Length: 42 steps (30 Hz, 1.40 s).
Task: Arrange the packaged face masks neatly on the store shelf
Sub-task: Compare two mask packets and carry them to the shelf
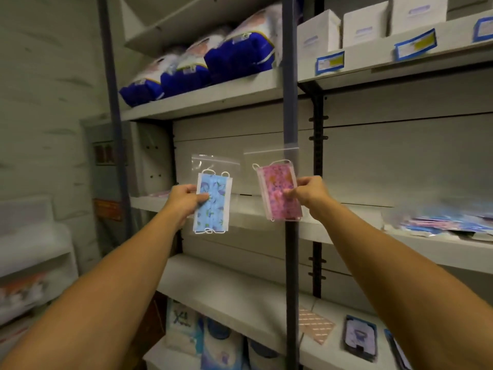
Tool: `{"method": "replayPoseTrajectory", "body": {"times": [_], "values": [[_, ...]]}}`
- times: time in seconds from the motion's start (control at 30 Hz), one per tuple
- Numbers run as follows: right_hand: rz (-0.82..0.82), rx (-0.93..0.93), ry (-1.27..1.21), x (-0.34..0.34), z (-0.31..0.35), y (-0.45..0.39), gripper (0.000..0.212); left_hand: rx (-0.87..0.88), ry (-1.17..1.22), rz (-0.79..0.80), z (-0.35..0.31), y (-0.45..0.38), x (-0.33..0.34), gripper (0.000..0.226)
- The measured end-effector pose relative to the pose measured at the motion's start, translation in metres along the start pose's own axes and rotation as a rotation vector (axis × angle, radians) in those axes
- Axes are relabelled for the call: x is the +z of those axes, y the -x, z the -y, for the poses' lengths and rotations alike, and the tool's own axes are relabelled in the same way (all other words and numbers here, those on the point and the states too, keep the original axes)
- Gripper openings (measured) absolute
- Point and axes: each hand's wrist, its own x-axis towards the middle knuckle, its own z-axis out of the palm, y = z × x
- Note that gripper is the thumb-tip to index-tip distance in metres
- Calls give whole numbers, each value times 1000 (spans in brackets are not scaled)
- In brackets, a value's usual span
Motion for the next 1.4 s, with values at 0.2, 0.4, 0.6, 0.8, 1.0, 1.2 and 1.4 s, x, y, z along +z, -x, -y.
{"method": "replayPoseTrajectory", "body": {"times": [0.2, 0.4, 0.6, 0.8, 1.0, 1.2, 1.4], "values": [[17, -29, -12, 93, 20, -5, 43, -17, 28, -99, 19, -13, -78, 9], [33, -31, -68, 173, 30, -15, 45, -15, -23, -179, 45, -25, -147, 14], [77, 14, -80, 248, 27, -38, 50, -26, -18, -255, 67, -59, -199, 15], [101, 35, -83, 309, 26, -79, 51, -19, -34, -264, 86, -111, -232, 19], [129, 22, -105, 357, 33, -125, 45, -17, -25, -289, 97, -164, -254, 13], [163, 22, -110, 398, 38, -168, 46, -15, 17, -318, 107, -211, -275, 11], [164, 49, -127, 436, 31, -193, 34, -36, 46, -324, 127, -254, -296, 8]]}}
